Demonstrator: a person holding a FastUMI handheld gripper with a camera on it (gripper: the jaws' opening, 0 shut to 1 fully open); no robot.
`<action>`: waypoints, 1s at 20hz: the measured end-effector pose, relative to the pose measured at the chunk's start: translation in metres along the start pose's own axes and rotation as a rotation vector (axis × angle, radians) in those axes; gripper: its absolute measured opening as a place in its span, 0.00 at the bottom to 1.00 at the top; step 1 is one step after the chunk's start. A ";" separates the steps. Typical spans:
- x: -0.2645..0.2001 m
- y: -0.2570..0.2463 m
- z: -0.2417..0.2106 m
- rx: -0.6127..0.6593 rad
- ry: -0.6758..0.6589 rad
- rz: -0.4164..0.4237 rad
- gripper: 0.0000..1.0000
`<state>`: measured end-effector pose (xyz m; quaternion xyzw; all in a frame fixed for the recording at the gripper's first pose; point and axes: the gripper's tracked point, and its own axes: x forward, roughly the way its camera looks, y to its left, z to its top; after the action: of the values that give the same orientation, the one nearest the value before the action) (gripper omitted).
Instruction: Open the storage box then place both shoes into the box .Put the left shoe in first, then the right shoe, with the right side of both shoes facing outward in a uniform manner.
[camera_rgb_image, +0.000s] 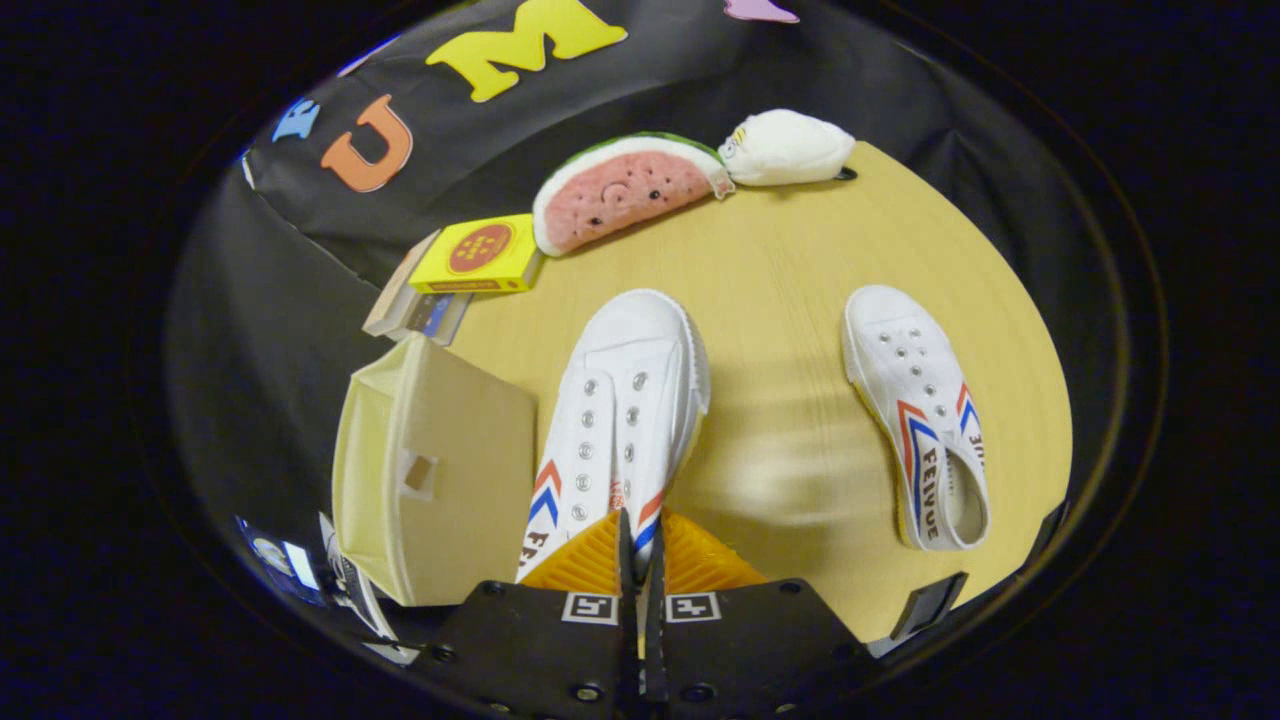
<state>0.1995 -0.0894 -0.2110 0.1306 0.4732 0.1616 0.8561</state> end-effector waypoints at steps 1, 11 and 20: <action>-0.014 0.016 0.004 -0.007 -0.021 0.007 0.02; -0.025 0.204 -0.006 -0.126 -0.053 0.076 0.02; 0.055 0.267 -0.050 -0.143 0.040 0.038 0.02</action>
<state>0.1436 0.1804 -0.1781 0.0747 0.4751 0.2137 0.8503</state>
